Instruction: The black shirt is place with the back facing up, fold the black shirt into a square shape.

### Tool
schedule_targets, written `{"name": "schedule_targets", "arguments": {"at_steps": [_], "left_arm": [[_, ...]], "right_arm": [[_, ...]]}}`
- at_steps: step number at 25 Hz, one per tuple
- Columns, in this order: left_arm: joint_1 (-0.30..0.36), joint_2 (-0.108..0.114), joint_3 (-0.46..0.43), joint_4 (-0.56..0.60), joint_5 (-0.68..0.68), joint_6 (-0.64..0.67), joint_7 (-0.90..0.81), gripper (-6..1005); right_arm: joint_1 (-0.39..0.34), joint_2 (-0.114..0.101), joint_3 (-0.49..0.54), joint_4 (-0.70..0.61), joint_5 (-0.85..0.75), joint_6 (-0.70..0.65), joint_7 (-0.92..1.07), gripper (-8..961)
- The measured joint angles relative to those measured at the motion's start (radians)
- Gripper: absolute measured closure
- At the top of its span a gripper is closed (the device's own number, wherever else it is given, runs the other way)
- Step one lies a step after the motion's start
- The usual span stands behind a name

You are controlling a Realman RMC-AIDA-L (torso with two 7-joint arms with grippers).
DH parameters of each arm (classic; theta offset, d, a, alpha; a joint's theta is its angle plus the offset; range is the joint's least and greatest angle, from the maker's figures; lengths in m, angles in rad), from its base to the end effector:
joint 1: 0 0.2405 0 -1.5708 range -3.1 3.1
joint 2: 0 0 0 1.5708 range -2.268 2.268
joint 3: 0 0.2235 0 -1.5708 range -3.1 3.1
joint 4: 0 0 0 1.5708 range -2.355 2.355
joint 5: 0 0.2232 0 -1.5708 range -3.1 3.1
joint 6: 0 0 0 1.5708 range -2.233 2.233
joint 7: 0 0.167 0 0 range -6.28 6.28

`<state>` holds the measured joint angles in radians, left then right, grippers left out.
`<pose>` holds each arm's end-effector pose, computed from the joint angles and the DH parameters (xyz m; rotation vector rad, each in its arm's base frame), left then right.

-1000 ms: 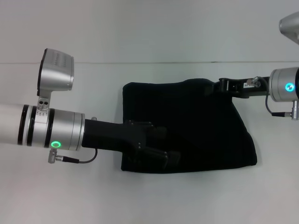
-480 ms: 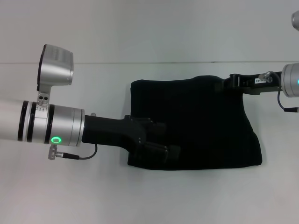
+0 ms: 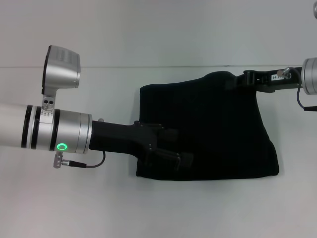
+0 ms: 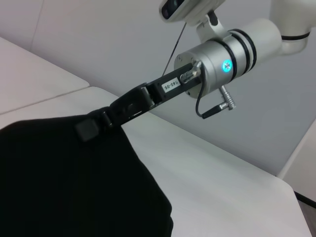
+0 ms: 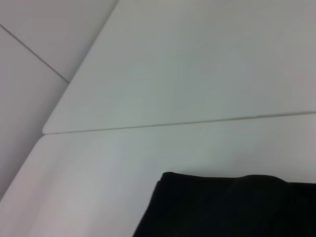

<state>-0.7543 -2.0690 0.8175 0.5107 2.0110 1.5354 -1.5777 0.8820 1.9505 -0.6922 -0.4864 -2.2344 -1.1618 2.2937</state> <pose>-0.1712 0.3525 -0.0452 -2.9669 -0.7426 -0.6776 0.2031 0.4450 0.0120 -2.2897 1.5080 0.4681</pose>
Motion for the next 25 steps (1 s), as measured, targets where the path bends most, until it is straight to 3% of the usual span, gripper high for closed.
{"name": "schedule_targets", "arguments": {"at_steps": [12,25], "left_arm": [[-0.006,0.000,-0.002,0.000,0.000,-0.011,-0.012,49],[-0.015,-0.005,-0.001,0.000,0.000,-0.012,-0.039,50]], "right_arm": [[-0.029,-0.011,0.008,-0.038,0.059,-0.106,0.003,893],[-0.079,-0.031,-0.006,-0.050,0.050,-0.090,0.014,882]]}}
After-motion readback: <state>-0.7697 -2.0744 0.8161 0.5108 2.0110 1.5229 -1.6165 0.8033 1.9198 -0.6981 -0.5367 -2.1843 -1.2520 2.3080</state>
